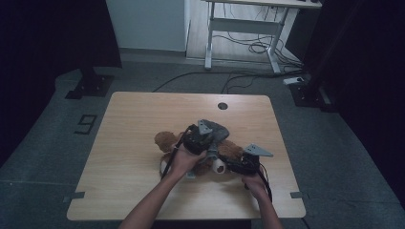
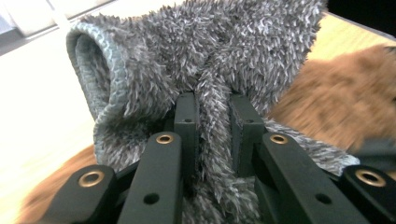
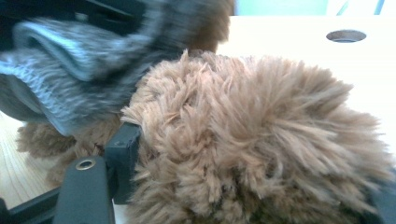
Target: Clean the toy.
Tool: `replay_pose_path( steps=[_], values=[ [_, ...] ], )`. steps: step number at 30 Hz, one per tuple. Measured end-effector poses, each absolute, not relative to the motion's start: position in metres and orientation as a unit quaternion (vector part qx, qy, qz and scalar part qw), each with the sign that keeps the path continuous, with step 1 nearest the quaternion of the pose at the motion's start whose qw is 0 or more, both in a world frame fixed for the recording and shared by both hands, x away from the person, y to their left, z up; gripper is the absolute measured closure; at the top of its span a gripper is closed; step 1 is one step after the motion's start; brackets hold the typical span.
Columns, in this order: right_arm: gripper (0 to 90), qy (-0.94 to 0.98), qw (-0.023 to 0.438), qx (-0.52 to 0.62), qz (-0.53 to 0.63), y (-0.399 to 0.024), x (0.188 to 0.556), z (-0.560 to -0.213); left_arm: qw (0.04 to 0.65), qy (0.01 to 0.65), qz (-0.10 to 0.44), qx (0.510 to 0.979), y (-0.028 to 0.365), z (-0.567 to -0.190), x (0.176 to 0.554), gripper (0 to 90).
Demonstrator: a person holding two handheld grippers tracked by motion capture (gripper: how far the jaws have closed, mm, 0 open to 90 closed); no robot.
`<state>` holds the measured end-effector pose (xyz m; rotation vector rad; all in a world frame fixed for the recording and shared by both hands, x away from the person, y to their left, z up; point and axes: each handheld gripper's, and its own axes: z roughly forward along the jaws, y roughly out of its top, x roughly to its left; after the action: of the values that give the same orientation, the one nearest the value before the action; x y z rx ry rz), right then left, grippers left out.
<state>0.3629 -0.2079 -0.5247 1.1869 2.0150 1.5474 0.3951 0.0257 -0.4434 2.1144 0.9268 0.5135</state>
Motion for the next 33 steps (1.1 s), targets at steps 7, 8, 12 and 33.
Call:
replay_pose_path(
  steps=[7, 8, 12, 33],
  values=[
    [31.6, 0.706, 0.165, 0.419, 0.546, -0.209, 0.363, -0.525, 0.385, 0.407, 0.211, 0.801, 0.091, -0.443, 0.395, 75.6],
    [31.5, 0.706, 0.165, 0.419, 0.546, -0.209, 0.364, -0.525, 0.384, 0.414, 0.214, 0.797, 0.1, -0.442, 0.395, 75.5],
    [31.5, 0.707, 0.165, 0.418, 0.546, -0.209, 0.363, -0.525, 0.38, 0.436, 0.228, 0.783, 0.13, -0.436, 0.395, 75.4],
    [31.5, 0.709, 0.167, 0.416, 0.544, -0.209, 0.363, -0.525, 0.396, 0.37, 0.15, 0.827, 0.033, -0.448, 0.4, 75.5]
  ],
)
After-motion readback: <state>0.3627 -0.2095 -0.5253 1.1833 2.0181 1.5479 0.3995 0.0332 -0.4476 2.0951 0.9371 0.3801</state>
